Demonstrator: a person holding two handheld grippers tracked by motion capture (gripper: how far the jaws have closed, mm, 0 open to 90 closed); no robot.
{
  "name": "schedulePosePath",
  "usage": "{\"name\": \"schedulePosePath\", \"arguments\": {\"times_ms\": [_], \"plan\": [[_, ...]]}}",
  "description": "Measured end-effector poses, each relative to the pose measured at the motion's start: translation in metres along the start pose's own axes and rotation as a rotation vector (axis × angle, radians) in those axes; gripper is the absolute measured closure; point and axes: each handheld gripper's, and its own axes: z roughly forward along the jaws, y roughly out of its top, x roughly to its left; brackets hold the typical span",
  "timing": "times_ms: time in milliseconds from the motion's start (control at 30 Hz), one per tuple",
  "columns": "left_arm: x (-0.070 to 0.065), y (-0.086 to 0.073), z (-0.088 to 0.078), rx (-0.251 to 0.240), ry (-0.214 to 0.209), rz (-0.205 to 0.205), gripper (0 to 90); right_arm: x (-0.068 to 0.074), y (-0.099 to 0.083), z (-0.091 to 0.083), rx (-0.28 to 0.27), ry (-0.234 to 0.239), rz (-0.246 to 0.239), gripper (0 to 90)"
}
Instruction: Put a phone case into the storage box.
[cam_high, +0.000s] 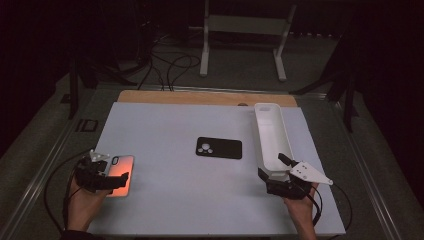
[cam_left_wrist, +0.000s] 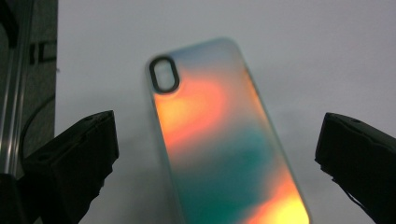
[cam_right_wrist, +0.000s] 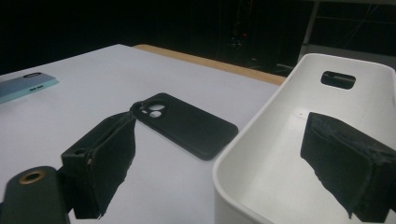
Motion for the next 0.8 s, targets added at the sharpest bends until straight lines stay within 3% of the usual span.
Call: {"name": "schedulePosePath", "arguments": {"times_ms": [233, 433, 667, 800], "plan": [[-0.004, 0.0, 0.013, 0.087, -0.011, -0.033, 0.9, 0.0, 0.0, 0.0, 0.001, 0.001, 0.0, 10.3], [-0.008, -0.004, 0.022, 0.121, -0.019, -0.026, 0.5, 0.0, 0.0, 0.0, 0.002, -0.002, -0.002, 10.3], [-0.007, -0.01, 0.029, 0.143, -0.011, -0.045, 0.3, 0.0, 0.0, 0.0, 0.001, 0.0, -0.001, 10.3], [-0.005, -0.012, 0.029, 0.126, -0.012, -0.052, 3.2, 0.0, 0.0, 0.0, 0.001, -0.001, -0.002, 10.3]]}}
